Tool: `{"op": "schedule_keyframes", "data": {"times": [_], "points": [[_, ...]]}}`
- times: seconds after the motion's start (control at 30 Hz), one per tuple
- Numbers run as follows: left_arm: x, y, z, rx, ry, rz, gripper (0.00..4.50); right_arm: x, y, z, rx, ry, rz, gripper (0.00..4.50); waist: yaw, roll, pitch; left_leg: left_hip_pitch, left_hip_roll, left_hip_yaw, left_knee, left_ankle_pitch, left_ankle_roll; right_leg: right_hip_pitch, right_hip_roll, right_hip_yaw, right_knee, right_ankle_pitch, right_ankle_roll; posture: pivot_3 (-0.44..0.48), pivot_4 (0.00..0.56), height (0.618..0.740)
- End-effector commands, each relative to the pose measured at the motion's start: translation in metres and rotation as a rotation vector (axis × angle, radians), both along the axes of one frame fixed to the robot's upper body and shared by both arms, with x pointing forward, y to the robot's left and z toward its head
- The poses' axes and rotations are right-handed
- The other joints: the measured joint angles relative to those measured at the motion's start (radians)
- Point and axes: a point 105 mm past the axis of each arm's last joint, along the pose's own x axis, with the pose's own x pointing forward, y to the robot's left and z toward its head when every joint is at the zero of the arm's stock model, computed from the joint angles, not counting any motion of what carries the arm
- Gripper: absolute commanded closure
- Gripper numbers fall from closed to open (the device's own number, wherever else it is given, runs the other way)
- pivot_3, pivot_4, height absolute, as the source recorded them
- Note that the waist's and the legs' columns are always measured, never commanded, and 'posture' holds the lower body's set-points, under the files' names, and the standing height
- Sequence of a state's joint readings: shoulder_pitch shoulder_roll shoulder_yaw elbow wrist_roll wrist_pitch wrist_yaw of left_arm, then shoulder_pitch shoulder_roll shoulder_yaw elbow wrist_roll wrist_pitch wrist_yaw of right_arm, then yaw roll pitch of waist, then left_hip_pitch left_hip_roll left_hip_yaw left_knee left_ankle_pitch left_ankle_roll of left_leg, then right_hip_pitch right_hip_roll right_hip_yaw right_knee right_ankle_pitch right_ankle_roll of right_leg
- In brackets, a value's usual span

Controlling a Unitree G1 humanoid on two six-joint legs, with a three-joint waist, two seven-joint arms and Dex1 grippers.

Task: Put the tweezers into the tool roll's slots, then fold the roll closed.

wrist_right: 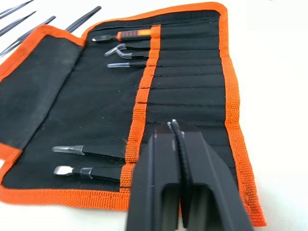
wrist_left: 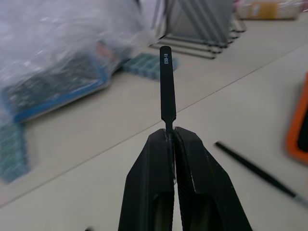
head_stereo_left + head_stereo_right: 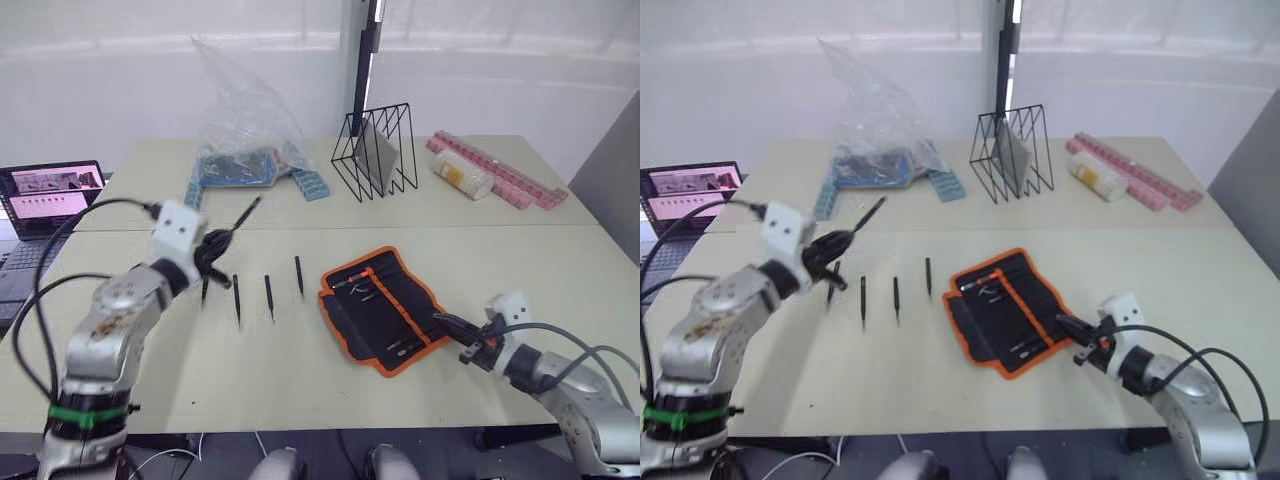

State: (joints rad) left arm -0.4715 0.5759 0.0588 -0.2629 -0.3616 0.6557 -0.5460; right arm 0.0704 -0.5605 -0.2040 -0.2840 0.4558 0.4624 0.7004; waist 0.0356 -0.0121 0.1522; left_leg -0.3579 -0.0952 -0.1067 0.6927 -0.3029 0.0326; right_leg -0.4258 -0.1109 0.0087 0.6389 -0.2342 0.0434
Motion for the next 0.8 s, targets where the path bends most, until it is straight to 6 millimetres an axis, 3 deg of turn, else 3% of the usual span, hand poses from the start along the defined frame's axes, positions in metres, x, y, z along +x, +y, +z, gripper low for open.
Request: {"op": "schedule_keyframes", "data": {"times": [0.03, 0.17, 0.33, 0.5, 0.8], "points": [[-0.001, -0.04, 0.0, 0.005, 0.067, -0.186, 4.5, 0.001, 0.003, 0.0, -0.022, -0.014, -0.034, 4.47, -0.01, 0.0, 0.0, 0.0, 0.0, 0.0, 0.0, 0.0, 0.0, -0.001, 0.001, 0.001, 0.0, 0.0, 0.0, 0.0, 0.15, 0.724], [-0.005, -0.08, -0.004, 0.033, 0.155, -0.332, 4.5, 0.003, 0.006, -0.01, -0.035, 0.002, -0.066, 4.47, -0.025, -0.001, 0.0, -0.003, 0.0, 0.0, 0.0, 0.0, 0.0, -0.004, 0.002, 0.001, 0.001, 0.0, 0.0, 0.0, 0.15, 0.724], [-0.014, -0.105, -0.016, 0.123, 0.225, -0.404, 4.5, 0.004, 0.012, -0.015, -0.041, 0.02, -0.089, 4.47, -0.03, -0.001, 0.0, -0.003, 0.0, 0.0, 0.0, 0.0, 0.0, -0.005, 0.002, 0.003, 0.002, 0.0, 0.0, 0.0, 0.15, 0.724], [-0.021, -0.109, -0.031, 0.238, 0.291, -0.399, 4.5, 0.005, 0.02, -0.019, -0.054, 0.028, -0.111, 4.47, -0.031, -0.001, 0.0, -0.002, 0.0, 0.0, 0.001, 0.001, -0.001, -0.004, 0.003, 0.003, 0.003, 0.0, 0.0, 0.0, 0.15, 0.724], [-0.032, -0.112, -0.037, 0.365, 0.34, -0.413, 4.5, 0.003, 0.037, -0.013, -0.036, 0.006, -0.103, 4.47, -0.029, -0.001, 0.0, -0.002, 0.0, 0.0, 0.001, 0.001, -0.001, -0.004, 0.003, 0.003, 0.003, 0.0, 0.0, 0.0, 0.15, 0.724]]}}
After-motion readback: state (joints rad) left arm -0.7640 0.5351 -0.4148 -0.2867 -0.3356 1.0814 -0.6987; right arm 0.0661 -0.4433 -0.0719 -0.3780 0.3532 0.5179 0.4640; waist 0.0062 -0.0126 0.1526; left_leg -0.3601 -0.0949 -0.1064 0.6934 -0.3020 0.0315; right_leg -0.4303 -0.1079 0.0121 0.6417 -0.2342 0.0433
